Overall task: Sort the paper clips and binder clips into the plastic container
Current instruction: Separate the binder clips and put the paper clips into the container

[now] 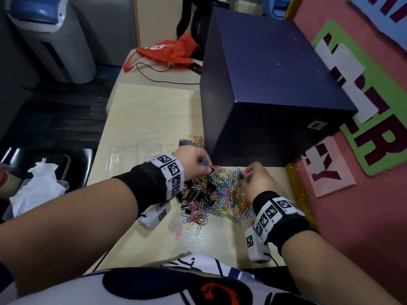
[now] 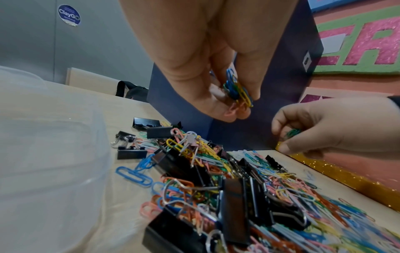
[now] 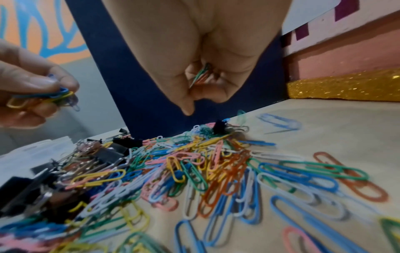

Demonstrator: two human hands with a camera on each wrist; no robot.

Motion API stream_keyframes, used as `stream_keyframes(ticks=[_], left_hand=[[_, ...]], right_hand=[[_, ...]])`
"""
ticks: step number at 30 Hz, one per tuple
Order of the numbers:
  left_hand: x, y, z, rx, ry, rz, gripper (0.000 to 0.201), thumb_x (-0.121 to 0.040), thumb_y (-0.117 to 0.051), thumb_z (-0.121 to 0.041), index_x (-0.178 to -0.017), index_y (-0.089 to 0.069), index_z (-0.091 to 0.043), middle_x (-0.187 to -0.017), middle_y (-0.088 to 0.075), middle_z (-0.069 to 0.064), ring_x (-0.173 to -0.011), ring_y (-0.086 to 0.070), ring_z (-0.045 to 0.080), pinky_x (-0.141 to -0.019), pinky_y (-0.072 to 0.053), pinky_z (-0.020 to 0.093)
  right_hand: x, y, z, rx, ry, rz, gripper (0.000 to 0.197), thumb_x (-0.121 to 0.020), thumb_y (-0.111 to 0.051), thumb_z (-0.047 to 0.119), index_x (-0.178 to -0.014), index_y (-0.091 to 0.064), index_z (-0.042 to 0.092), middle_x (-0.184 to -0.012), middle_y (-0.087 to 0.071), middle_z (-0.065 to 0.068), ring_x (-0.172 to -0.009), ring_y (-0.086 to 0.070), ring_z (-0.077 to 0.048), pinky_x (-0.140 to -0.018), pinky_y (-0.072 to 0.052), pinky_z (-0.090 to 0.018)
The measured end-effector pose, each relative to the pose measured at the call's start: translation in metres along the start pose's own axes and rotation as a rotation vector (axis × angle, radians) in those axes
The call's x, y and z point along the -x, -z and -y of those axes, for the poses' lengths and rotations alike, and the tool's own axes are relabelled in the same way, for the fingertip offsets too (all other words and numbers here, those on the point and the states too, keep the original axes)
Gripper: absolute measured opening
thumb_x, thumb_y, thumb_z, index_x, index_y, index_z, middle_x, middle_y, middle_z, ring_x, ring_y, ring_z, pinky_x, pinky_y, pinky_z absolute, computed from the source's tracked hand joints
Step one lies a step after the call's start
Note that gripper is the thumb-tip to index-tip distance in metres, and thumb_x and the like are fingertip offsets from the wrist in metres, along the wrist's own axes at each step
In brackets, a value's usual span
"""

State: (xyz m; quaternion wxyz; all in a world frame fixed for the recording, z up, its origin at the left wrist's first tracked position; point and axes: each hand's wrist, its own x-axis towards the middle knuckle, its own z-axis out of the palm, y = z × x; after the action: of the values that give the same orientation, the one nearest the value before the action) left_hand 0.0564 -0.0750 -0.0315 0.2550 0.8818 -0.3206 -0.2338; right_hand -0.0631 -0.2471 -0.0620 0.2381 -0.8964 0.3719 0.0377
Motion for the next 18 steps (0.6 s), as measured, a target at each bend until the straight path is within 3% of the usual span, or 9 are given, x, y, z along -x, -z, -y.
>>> stream_keyframes(ticks=[1, 3, 5, 6, 8, 12, 18], left_hand=[[0.0, 0.0, -0.001, -0.001, 0.005, 0.001, 0.006, -0.084, -0.069, -0.032, -0.088, -0.068, -0.029, -0.071, -0.051, -0.017, -0.071, -0.049, 0.006, -0.066, -0.037, 0.02], [-0.001, -0.001, -0.002, 0.001, 0.013, -0.004, 0.004, -0.084, -0.069, -0.033, -0.086, -0.067, -0.03, -0.077, -0.056, -0.013, -0.075, -0.051, 0.008, -0.067, -0.038, 0.02], [-0.002, -0.002, -0.004, 0.009, 0.029, -0.02, 0.004, -0.083, -0.07, -0.033, -0.085, -0.066, -0.032, -0.083, -0.059, -0.01, -0.077, -0.053, 0.009, -0.068, -0.039, 0.021], [-0.002, -0.003, -0.005, 0.015, 0.037, -0.028, 0.005, -0.083, -0.07, -0.033, -0.083, -0.065, -0.033, -0.082, -0.059, -0.011, -0.077, -0.053, 0.008, -0.067, -0.038, 0.021], [-0.001, -0.003, -0.008, 0.021, 0.049, -0.036, 0.007, -0.083, -0.07, -0.033, -0.081, -0.063, -0.034, -0.077, -0.056, -0.014, -0.075, -0.052, 0.008, -0.067, -0.038, 0.02], [-0.003, -0.006, -0.009, 0.041, 0.084, -0.065, 0.005, -0.082, -0.07, -0.032, -0.082, -0.065, -0.032, -0.082, -0.062, -0.008, -0.077, -0.057, 0.011, -0.067, -0.04, 0.021], [0.001, -0.01, -0.004, 0.009, 0.095, -0.068, 0.005, -0.082, -0.07, -0.034, -0.085, -0.068, -0.03, -0.093, -0.067, -0.005, -0.085, -0.062, 0.015, -0.072, -0.047, 0.024]], right_hand=[[0.001, -0.002, 0.003, 0.039, 0.074, 0.063, 0.031, -0.085, -0.066, 0.016, -0.112, -0.051, 0.021, -0.117, -0.057, -0.005, -0.097, -0.059, -0.019, -0.082, -0.049, -0.029], [0.002, -0.007, 0.007, 0.187, 0.217, 0.266, 0.059, -0.079, -0.071, 0.021, -0.132, -0.044, 0.021, -0.134, -0.044, -0.006, -0.12, -0.048, -0.022, -0.102, -0.042, -0.032], [0.006, -0.01, 0.011, 0.36, 0.317, 0.435, 0.09, -0.072, -0.077, 0.026, -0.147, -0.026, 0.024, -0.148, -0.026, -0.006, -0.136, -0.03, -0.027, -0.111, -0.033, -0.04], [0.007, -0.012, 0.012, 0.431, 0.356, 0.471, 0.095, -0.072, -0.076, 0.027, -0.149, -0.021, 0.027, -0.152, -0.019, -0.003, -0.139, -0.023, -0.029, -0.112, -0.031, -0.042], [0.009, -0.015, 0.011, 0.494, 0.405, 0.483, 0.086, -0.077, -0.07, 0.022, -0.148, -0.022, 0.03, -0.153, -0.015, 0.0, -0.138, -0.021, -0.031, -0.11, -0.031, -0.044], [0.006, -0.017, 0.007, 0.47, 0.408, 0.444, 0.061, -0.082, -0.058, 0.004, -0.137, -0.038, 0.022, -0.139, -0.029, -0.006, -0.127, -0.033, -0.032, -0.104, -0.039, -0.044], [0.009, -0.011, 0.002, 0.358, 0.358, 0.371, 0.041, -0.084, -0.045, -0.002, -0.12, -0.052, 0.016, -0.122, -0.041, -0.008, -0.11, -0.05, -0.029, -0.092, -0.042, -0.031]])
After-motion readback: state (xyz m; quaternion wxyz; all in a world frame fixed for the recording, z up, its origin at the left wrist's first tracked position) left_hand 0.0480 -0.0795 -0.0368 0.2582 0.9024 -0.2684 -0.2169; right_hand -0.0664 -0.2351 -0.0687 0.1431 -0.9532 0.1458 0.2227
